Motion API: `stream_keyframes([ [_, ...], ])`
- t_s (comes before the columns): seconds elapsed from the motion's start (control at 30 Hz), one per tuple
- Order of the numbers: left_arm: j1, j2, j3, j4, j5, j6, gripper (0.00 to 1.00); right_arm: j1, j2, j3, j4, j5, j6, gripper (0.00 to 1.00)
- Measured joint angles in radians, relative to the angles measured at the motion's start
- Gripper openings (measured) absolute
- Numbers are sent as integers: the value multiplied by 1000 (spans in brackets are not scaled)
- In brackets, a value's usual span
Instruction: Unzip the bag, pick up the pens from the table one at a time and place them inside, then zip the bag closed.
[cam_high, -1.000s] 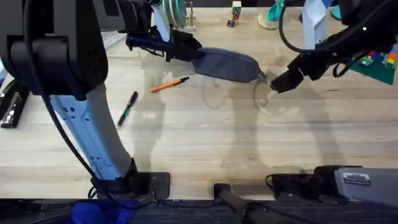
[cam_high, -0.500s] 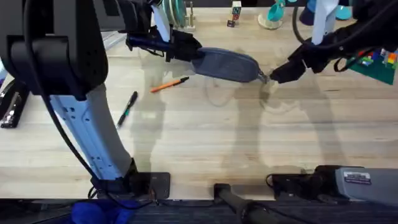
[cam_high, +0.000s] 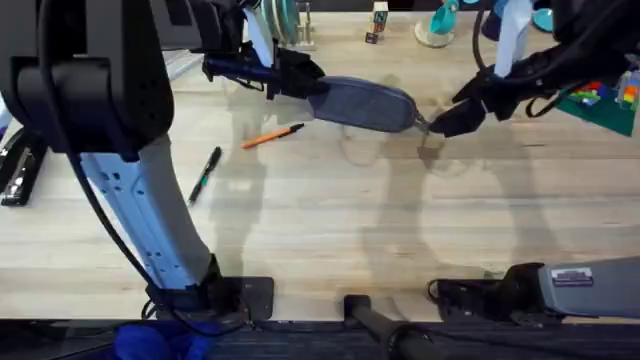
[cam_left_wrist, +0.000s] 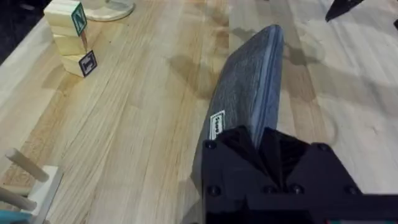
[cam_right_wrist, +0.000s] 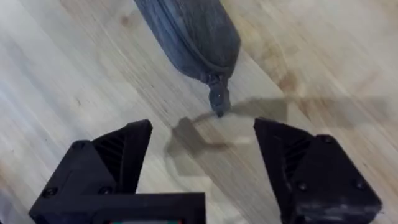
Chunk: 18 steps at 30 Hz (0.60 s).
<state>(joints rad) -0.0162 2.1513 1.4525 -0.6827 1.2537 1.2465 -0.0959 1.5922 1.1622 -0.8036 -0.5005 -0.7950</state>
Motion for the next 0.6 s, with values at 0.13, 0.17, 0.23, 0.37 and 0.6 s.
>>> stream_keyframes([
  [0.13,0,0,0,2,0,0,40,0,56,0,24,-19,-23,996],
  [0.17,0,0,0,2,0,0,40,0,69,0,35,-26,-26,996],
  [0.23,0,0,0,2,0,0,40,0,92,0,56,-41,-31,996],
  [0.37,0,0,0,2,0,0,40,0,136,0,92,-59,-41,996],
  [0.6,0,0,0,3,0,0,40,0,182,0,121,-70,-47,996],
])
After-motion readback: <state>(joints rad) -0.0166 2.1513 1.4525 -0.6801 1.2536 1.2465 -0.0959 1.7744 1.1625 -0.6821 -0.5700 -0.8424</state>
